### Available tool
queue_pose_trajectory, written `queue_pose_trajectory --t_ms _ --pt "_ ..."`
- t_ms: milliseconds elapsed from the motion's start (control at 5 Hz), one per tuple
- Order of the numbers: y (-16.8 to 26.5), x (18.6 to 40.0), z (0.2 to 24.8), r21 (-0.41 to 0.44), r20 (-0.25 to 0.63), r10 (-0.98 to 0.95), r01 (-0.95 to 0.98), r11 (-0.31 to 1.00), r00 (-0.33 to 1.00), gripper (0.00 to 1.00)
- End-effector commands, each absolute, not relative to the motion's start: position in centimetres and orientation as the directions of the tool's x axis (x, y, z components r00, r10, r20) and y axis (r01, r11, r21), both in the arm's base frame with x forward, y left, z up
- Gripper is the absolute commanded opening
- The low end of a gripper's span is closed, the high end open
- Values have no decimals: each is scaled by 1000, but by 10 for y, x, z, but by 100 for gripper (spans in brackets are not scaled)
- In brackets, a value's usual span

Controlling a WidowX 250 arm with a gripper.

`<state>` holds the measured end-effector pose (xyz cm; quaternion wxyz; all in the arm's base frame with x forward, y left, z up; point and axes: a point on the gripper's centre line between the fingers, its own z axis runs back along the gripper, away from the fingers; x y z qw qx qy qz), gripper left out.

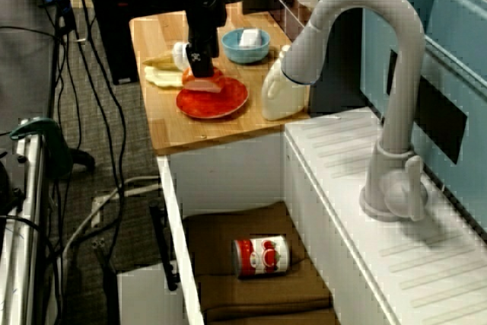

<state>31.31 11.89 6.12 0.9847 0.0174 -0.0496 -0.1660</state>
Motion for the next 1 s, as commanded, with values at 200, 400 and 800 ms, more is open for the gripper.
queue_pose_trajectory --t_ms 200,400,800 --pt "121 316 62 86 103 -307 299 950 946 100" --pt "124 315 60 98 110 -284 274 957 952 0" --pt "127 315 62 93 111 -266 257 962 958 0"
